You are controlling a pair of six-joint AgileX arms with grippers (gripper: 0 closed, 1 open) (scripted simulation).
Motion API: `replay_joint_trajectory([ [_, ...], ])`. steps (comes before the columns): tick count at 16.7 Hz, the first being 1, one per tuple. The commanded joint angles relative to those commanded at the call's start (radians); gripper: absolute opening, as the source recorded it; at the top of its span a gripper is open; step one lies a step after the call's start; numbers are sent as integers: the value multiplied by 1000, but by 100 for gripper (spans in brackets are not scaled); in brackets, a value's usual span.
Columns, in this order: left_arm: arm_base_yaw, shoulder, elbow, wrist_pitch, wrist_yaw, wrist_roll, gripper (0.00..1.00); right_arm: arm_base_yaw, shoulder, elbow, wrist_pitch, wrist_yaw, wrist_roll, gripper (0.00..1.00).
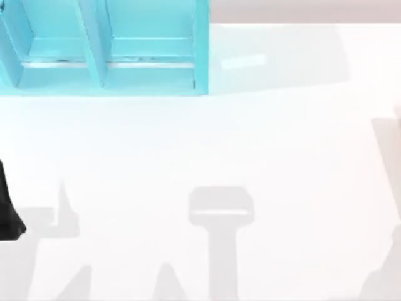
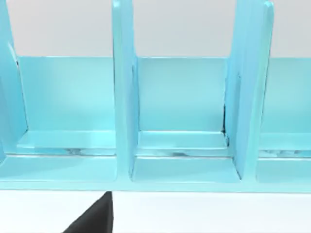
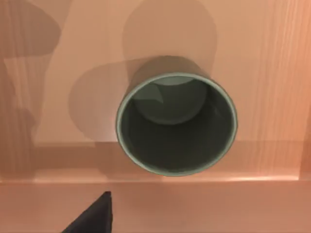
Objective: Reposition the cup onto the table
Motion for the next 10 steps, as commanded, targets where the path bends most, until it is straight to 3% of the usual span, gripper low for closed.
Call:
replay_joint_trajectory([
  [10,0,0,0,0,0,0,100,-17,53,9,2,0,-16,100],
])
